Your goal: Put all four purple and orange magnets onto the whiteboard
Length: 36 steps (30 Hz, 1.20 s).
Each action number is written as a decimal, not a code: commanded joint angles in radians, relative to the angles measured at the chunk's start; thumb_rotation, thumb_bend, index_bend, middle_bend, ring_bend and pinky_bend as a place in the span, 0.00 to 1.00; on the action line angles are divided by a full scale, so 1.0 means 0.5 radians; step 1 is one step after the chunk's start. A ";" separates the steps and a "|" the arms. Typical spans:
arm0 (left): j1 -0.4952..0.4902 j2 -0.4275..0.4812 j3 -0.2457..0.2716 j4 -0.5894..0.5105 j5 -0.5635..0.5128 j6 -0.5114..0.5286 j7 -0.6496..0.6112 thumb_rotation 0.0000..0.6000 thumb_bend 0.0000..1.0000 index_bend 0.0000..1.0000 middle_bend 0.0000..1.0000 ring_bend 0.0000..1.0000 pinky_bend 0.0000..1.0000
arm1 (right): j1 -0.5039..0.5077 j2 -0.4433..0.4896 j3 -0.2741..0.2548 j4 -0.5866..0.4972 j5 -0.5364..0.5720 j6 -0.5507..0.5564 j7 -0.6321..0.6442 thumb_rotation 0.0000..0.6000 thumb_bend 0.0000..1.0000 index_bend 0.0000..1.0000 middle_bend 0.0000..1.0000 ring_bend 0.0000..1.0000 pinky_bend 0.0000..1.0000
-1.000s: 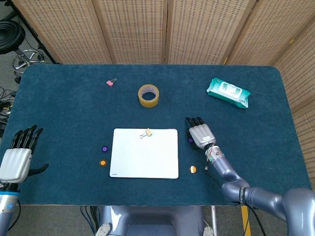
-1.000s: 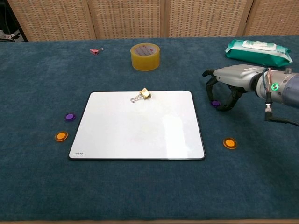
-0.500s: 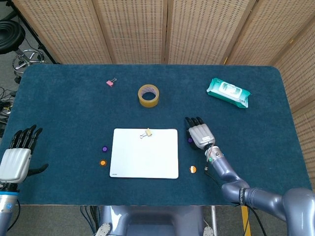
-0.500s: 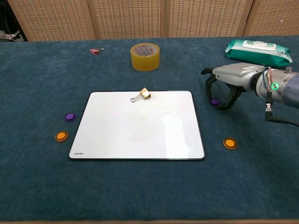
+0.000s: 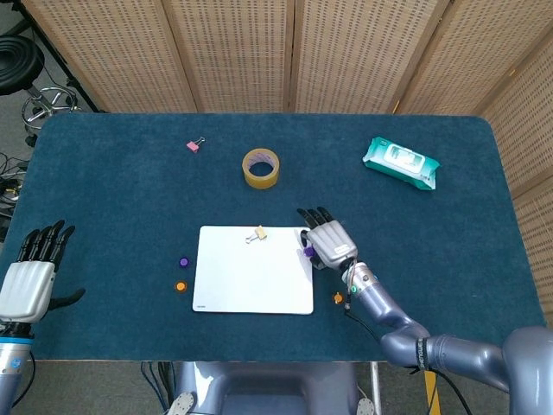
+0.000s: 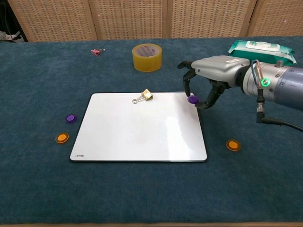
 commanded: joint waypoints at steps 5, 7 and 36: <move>0.004 0.009 0.002 -0.006 0.003 0.005 -0.014 1.00 0.00 0.00 0.00 0.00 0.00 | 0.113 -0.171 0.026 -0.031 0.053 -0.025 -0.110 1.00 0.43 0.54 0.00 0.00 0.00; 0.008 0.018 0.004 -0.011 0.004 0.006 -0.028 1.00 0.00 0.00 0.00 0.00 0.00 | 0.168 -0.274 0.040 0.049 0.123 -0.039 -0.185 1.00 0.44 0.54 0.00 0.00 0.00; 0.010 0.035 0.002 -0.014 0.003 0.006 -0.059 1.00 0.00 0.00 0.00 0.00 0.00 | 0.314 -0.430 0.096 0.298 0.437 -0.057 -0.303 1.00 0.43 0.43 0.00 0.00 0.00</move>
